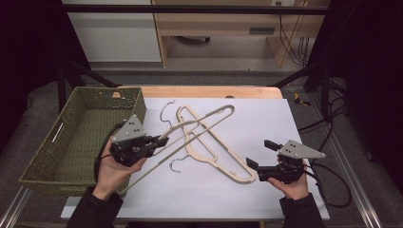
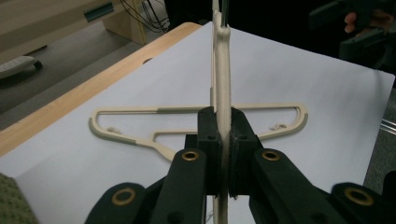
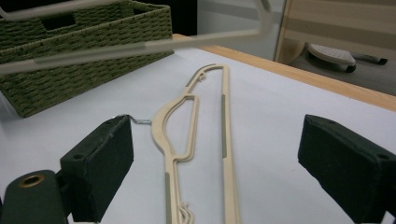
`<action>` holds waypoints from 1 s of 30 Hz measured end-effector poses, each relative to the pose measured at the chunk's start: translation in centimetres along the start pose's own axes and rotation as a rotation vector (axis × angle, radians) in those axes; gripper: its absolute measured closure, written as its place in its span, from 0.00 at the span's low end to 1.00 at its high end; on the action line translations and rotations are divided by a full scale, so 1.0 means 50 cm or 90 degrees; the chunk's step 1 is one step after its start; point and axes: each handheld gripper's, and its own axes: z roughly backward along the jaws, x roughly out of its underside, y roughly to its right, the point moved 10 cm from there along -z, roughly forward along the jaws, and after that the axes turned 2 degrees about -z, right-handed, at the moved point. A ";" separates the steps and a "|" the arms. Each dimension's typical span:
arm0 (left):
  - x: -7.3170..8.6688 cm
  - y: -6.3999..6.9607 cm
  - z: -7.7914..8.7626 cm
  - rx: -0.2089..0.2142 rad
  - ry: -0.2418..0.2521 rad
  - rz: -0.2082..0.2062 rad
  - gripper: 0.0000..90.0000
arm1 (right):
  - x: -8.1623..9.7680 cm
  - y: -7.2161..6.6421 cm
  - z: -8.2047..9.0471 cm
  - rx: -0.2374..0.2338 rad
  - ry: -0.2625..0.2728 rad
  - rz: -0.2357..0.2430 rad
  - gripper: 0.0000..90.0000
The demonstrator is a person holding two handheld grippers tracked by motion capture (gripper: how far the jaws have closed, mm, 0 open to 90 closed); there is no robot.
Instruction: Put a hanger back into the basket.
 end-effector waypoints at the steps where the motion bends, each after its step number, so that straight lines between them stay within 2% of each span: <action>1: 0.000 0.000 0.000 0.000 0.000 0.000 0.95 | 0.002 0.003 0.002 0.002 -0.001 -0.004 0.12; 3: -0.011 -0.023 0.024 -0.014 0.002 -0.001 0.95 | 0.005 0.010 0.006 0.009 0.003 -0.013 0.11; 4: -0.020 -0.047 0.045 -0.024 0.003 0.000 0.95 | 0.006 0.013 0.007 0.011 0.002 -0.014 0.10; 6: -0.024 -0.074 0.066 -0.033 0.003 0.000 0.95 | 0.008 0.015 0.007 0.015 0.002 -0.018 0.10; 7: -0.024 -0.074 0.066 -0.033 0.003 0.000 0.95 | 0.009 0.015 0.007 0.014 -0.001 -0.017 0.10; 10: -0.019 -0.129 0.097 -0.056 -0.005 0.012 0.95 | 0.011 0.016 0.005 0.017 -0.003 -0.017 0.09; 11: -0.019 -0.129 0.097 -0.056 -0.005 0.012 0.95 | 0.011 0.016 0.005 0.017 -0.003 -0.017 0.09; 12: -0.016 -0.143 0.103 -0.064 -0.005 0.019 0.95 | 0.012 0.016 0.004 0.016 -0.004 -0.018 0.09; 16: 0.004 -0.202 0.130 -0.093 -0.016 0.037 0.95 | 0.013 0.016 0.004 0.016 -0.006 -0.016 0.09; 18: 0.014 -0.233 0.143 -0.113 -0.016 0.030 0.95 | 0.013 0.016 0.003 0.015 -0.007 -0.015 0.09; 20: 0.036 -0.275 0.159 -0.138 -0.024 0.030 0.95 | 0.014 0.017 0.003 0.015 -0.009 -0.015 0.08; 21: 0.036 -0.275 0.159 -0.138 -0.024 0.030 0.95 | 0.014 0.017 0.003 0.017 -0.009 -0.014 0.08; 24: 0.064 -0.309 0.173 -0.156 -0.034 0.043 0.95 | 0.015 0.018 0.002 0.017 -0.010 -0.014 0.08; 26: 0.089 -0.340 0.187 -0.176 -0.036 0.038 0.95 | 0.017 0.018 0.001 0.015 -0.015 -0.013 0.08; 27: 0.089 -0.340 0.187 -0.176 -0.036 0.038 0.95 | 0.017 0.018 0.001 0.015 -0.015 -0.013 0.08; 30: 0.121 -0.360 0.198 -0.185 -0.054 0.050 0.95 | 0.019 0.018 -0.001 0.014 -0.018 -0.012 0.08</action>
